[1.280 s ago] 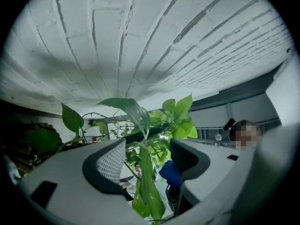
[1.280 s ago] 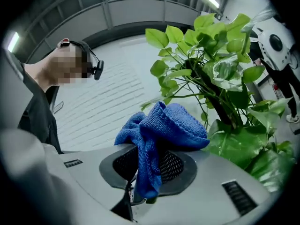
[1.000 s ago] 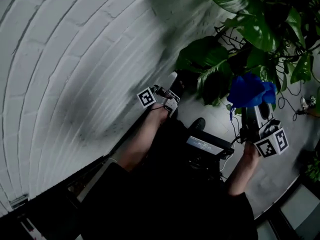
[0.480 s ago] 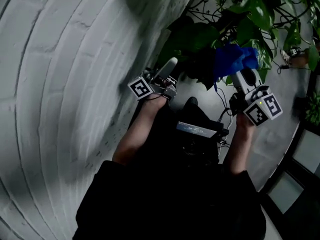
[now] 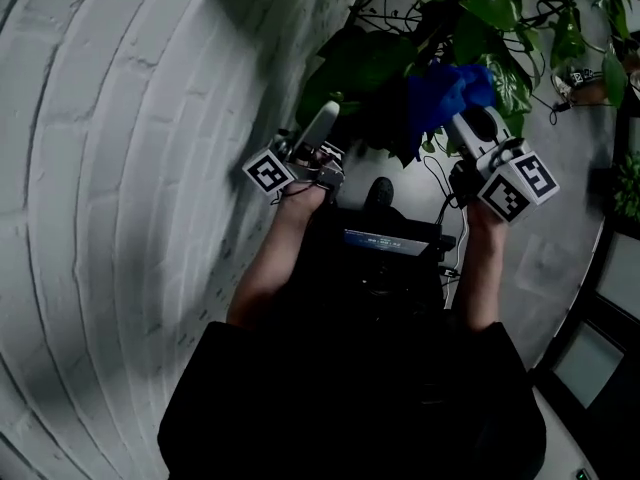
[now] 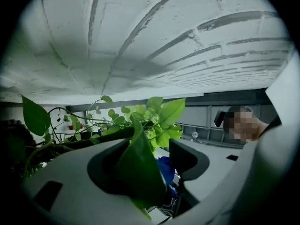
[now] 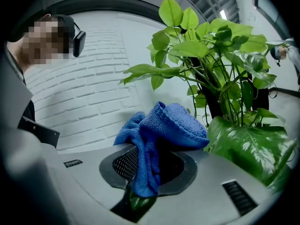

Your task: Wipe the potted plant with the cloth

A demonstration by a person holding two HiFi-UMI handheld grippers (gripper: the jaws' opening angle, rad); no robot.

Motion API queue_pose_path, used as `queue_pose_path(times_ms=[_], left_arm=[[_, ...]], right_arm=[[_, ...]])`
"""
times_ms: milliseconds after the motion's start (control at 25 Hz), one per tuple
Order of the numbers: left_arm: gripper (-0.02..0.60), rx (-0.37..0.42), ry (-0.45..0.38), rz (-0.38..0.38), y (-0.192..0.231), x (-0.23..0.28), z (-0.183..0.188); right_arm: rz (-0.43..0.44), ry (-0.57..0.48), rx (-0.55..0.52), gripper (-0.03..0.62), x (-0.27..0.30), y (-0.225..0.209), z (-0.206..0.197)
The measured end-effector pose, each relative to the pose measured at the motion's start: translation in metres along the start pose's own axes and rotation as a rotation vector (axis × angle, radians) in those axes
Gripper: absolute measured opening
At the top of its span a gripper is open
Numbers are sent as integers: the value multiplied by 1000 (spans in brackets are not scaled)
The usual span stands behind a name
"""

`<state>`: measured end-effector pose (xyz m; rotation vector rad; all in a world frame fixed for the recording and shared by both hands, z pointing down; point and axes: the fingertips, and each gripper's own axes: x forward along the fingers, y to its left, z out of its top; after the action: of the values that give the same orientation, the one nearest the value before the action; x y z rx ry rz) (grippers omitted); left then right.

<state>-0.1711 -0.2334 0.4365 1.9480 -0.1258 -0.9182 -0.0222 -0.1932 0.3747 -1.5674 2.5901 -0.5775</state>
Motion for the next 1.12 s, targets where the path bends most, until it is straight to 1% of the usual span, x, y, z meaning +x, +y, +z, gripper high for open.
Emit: queue_pose_path(times_ms=[240,880,1000,1120], left_arm=[[284,9,-8,-3,0,7,-1],[281,7,-7,-16,0,18,0],[275,-3,-17,-1,-1,14,-1],[265,-6,-25,9,-3,11,0]], right_arm=[[18,10,3,107,2,-6,-1],[23,-9,16,107,6,-16,6],[27,-38,19,107,-1,-12,12],[34,-102,-4,107,-10,-5,31]])
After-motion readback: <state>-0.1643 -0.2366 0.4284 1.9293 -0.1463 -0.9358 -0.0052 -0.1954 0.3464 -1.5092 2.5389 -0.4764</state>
